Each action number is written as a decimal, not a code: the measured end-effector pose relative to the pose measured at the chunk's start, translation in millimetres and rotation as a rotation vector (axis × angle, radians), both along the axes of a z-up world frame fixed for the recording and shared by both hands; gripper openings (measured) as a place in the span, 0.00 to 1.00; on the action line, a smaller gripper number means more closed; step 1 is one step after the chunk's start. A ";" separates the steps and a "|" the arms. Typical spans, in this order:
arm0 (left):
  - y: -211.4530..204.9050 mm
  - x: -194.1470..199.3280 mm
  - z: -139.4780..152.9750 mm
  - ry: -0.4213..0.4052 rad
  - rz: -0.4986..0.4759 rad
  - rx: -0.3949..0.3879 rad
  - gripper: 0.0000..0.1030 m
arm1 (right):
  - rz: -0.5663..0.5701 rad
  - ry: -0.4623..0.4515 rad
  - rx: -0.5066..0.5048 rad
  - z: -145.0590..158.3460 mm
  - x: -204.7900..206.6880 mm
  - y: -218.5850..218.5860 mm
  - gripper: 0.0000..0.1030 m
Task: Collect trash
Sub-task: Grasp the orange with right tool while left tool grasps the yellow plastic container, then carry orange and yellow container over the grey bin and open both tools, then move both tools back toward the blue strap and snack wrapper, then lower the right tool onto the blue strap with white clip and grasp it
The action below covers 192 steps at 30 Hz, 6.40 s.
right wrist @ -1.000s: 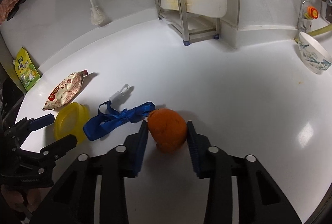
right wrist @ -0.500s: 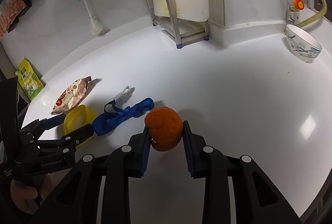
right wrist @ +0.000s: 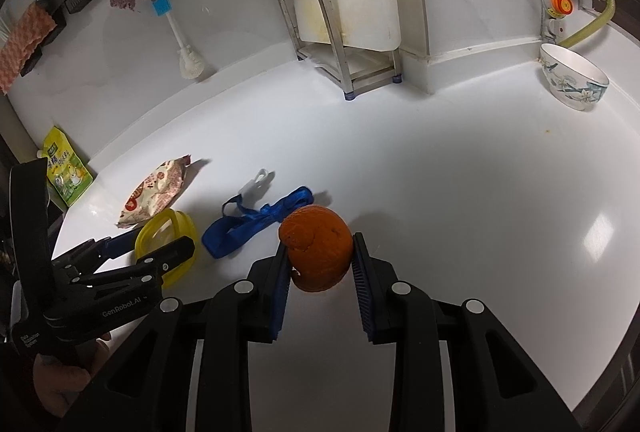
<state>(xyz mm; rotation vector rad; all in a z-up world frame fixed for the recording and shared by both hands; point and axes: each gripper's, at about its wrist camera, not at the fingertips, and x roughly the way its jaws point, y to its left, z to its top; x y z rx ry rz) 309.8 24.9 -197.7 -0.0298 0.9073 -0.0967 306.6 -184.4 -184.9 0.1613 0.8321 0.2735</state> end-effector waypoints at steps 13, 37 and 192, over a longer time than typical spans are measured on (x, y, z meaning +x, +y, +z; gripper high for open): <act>8.3 -49.5 27.2 -0.046 -0.027 0.032 0.70 | -0.032 0.029 0.032 2.5 -55.7 8.0 0.28; -10.9 -204.8 97.0 -0.092 -0.056 0.011 0.70 | -0.051 0.025 0.062 54.0 -233.3 -8.5 0.27; 85.0 35.4 43.8 0.064 -0.179 0.087 0.94 | -0.236 0.165 -0.015 14.1 2.0 85.0 0.66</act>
